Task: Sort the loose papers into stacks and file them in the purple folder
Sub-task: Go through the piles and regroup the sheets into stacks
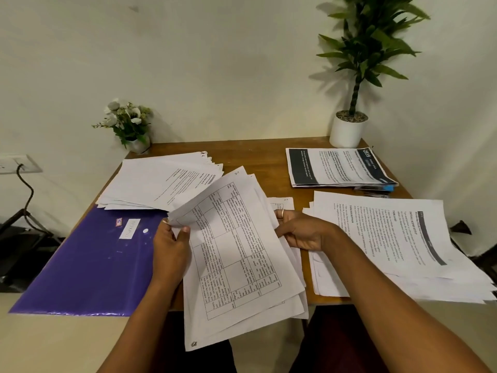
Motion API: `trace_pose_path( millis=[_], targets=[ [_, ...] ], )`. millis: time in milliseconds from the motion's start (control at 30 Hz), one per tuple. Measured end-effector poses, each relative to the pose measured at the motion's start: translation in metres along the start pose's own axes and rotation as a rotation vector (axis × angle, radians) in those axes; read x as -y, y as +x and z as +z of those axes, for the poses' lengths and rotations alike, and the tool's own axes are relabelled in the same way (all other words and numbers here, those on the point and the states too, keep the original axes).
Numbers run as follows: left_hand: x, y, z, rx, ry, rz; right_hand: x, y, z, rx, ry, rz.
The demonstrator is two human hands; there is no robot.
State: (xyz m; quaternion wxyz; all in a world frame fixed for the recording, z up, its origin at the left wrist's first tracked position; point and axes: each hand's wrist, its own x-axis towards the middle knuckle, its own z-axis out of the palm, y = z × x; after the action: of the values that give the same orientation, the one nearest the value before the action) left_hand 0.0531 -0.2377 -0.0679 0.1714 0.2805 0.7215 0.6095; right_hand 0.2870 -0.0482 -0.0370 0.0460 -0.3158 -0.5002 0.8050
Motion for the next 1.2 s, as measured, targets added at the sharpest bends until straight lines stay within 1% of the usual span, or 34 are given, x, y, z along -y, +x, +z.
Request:
trace_pose_path(
  millis=[167, 233, 267, 300, 367, 400, 433, 467, 567, 700, 800, 900, 1000, 1133, 1200],
  targets=[
    [0.002, 0.003, -0.001, 0.022, 0.012, -0.013, 0.002, -0.003, 0.002, -0.026, -0.033, -0.006],
    [0.001, 0.002, 0.000, 0.025, 0.012, -0.014, 0.005, -0.004, 0.004, -0.131, -0.146, -0.017],
    [0.000, 0.001, 0.001, 0.029, 0.006, -0.013, 0.008, -0.003, 0.006, -0.245, -0.275, -0.046],
    [-0.001, 0.000, 0.001, 0.029, 0.003, -0.009, 0.010, -0.002, 0.006, -0.406, -0.430, -0.085],
    [-0.002, -0.001, 0.001, 0.027, 0.013, 0.004, 0.012, 0.002, 0.004, -0.777, -0.678, -0.179],
    [-0.002, -0.002, 0.001, 0.025, 0.012, 0.005, 0.013, 0.003, 0.004, -0.912, -0.739, -0.206],
    [-0.002, -0.002, 0.002, 0.024, 0.010, 0.004, 0.011, 0.004, 0.003, -0.981, -0.782, -0.205],
    [-0.002, -0.002, 0.002, 0.024, 0.009, 0.003, 0.009, 0.006, 0.004, -0.991, -0.822, -0.180],
    [-0.003, -0.001, 0.002, 0.021, 0.022, 0.007, 0.006, 0.011, 0.012, -0.916, -0.855, -0.089],
    [-0.004, -0.003, 0.008, 0.048, 0.073, 0.021, 0.016, 0.014, 0.024, -0.836, -0.682, -0.088],
    [-0.004, -0.001, 0.014, 0.076, 0.204, 0.044, 0.019, 0.011, 0.030, -0.838, -0.503, -0.103],
    [0.000, 0.002, 0.016, 0.116, 0.254, 0.084, 0.014, 0.008, 0.035, -0.791, -0.438, -0.075],
    [0.001, 0.002, 0.017, 0.150, 0.283, 0.092, 0.007, 0.003, 0.039, -0.682, -0.442, -0.010],
    [0.000, 0.000, 0.017, 0.181, 0.278, 0.105, 0.003, 0.007, 0.048, -0.570, -0.526, -0.004],
    [-0.001, -0.001, 0.015, 0.184, 0.269, 0.112, 0.003, 0.009, 0.053, -0.523, -0.507, -0.019]
  ],
)
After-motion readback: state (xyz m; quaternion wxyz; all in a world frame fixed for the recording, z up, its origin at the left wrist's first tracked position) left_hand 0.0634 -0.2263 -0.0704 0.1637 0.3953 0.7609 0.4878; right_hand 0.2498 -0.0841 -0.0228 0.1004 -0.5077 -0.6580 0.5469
